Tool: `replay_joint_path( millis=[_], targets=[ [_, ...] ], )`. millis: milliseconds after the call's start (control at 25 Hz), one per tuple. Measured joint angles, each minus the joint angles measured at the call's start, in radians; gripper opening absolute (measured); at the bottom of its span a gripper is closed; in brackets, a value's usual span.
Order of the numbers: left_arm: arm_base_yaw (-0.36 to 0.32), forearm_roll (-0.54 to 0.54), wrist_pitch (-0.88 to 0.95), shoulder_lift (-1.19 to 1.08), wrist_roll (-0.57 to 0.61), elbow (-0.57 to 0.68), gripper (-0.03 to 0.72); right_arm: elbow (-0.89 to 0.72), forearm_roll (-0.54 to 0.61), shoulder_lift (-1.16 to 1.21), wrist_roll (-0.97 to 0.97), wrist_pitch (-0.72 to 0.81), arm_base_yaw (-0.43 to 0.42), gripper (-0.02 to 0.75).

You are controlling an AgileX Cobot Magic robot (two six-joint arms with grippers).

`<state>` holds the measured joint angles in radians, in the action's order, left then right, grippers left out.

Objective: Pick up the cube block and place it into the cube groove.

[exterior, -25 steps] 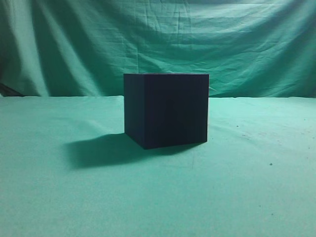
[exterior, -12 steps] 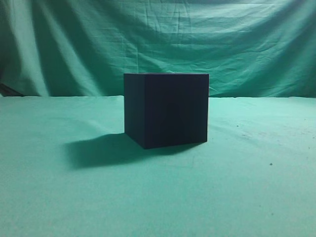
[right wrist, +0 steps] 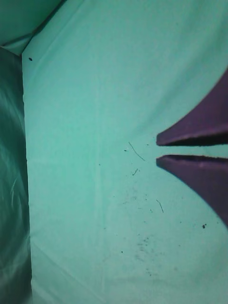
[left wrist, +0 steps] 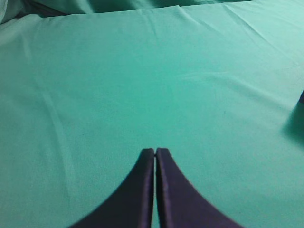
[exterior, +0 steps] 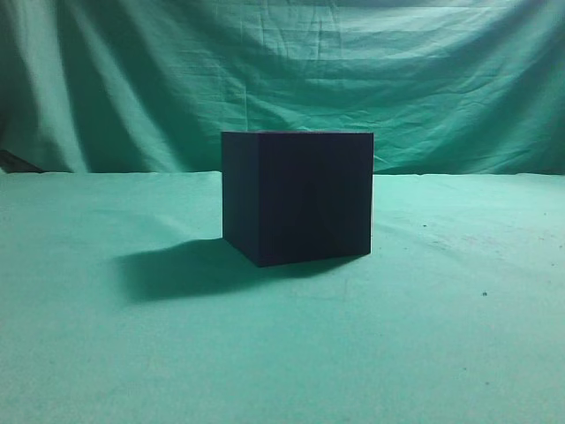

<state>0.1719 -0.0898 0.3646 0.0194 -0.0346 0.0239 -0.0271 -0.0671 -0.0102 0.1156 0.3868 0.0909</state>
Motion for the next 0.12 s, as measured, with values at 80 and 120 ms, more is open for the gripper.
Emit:
replay_joint_path(
  millis=[80, 120],
  targets=[
    [0.000, 0.000, 0.000, 0.000, 0.000, 0.000, 0.000, 0.000, 0.000, 0.000, 0.000, 0.000, 0.000, 0.050],
    [0.000, 0.000, 0.000, 0.000, 0.000, 0.000, 0.000, 0.000, 0.000, 0.000, 0.000, 0.000, 0.000, 0.050]
  ],
)
